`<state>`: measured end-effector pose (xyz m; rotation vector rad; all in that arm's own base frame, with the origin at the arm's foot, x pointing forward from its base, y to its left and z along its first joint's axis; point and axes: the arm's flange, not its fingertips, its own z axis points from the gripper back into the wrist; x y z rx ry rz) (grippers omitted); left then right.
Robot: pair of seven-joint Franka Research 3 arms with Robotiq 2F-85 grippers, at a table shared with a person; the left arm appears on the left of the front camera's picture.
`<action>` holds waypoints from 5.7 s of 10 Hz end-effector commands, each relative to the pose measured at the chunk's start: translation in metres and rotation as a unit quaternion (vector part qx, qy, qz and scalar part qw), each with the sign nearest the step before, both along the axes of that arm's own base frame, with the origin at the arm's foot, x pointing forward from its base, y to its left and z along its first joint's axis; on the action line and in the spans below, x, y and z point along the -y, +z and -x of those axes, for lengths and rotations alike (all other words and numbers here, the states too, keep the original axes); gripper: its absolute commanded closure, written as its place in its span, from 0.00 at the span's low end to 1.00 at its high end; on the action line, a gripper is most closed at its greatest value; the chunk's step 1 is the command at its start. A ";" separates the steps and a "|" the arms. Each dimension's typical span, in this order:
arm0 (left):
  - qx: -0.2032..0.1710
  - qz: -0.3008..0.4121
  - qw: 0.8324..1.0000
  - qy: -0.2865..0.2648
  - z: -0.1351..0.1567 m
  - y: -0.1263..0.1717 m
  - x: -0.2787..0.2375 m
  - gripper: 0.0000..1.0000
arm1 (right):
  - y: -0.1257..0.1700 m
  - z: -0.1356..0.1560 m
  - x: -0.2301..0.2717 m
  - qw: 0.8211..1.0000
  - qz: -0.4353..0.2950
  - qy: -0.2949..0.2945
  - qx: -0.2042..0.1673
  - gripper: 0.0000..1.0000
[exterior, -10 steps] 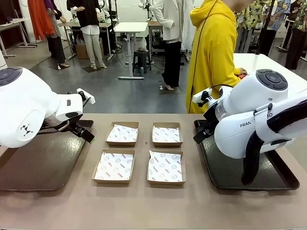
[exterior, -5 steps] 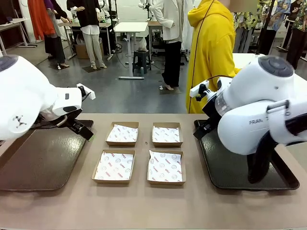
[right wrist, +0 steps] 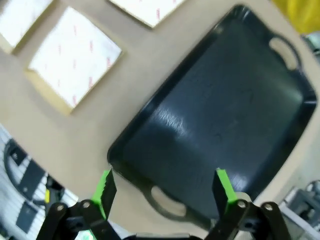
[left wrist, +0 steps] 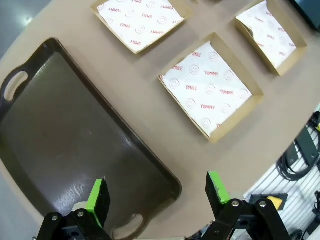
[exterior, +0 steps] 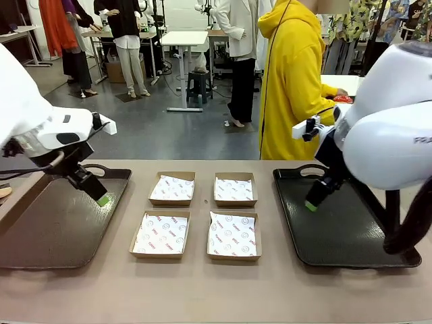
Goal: Individually package the donuts and arrange them on the tray.
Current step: Pick up one Paper togo box.
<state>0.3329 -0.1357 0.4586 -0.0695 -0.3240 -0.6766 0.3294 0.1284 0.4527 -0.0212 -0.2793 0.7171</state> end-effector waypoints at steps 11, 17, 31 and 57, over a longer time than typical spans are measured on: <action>-0.151 0.487 0.857 0.077 0.005 0.013 -0.078 0.00 | -0.020 -0.016 0.137 0.786 -0.576 -0.112 -0.194 0.00; -0.221 0.578 0.768 0.167 0.029 -0.040 -0.188 0.00 | -0.061 0.005 0.233 0.704 -0.650 -0.139 -0.248 0.00; -0.231 0.583 0.753 0.199 0.032 -0.045 -0.242 0.00 | -0.058 0.014 0.261 0.704 -0.651 -0.171 -0.226 0.00; -0.231 0.583 0.753 0.199 0.032 -0.045 -0.242 0.00 | -0.058 0.014 0.261 0.704 -0.651 -0.171 -0.226 0.00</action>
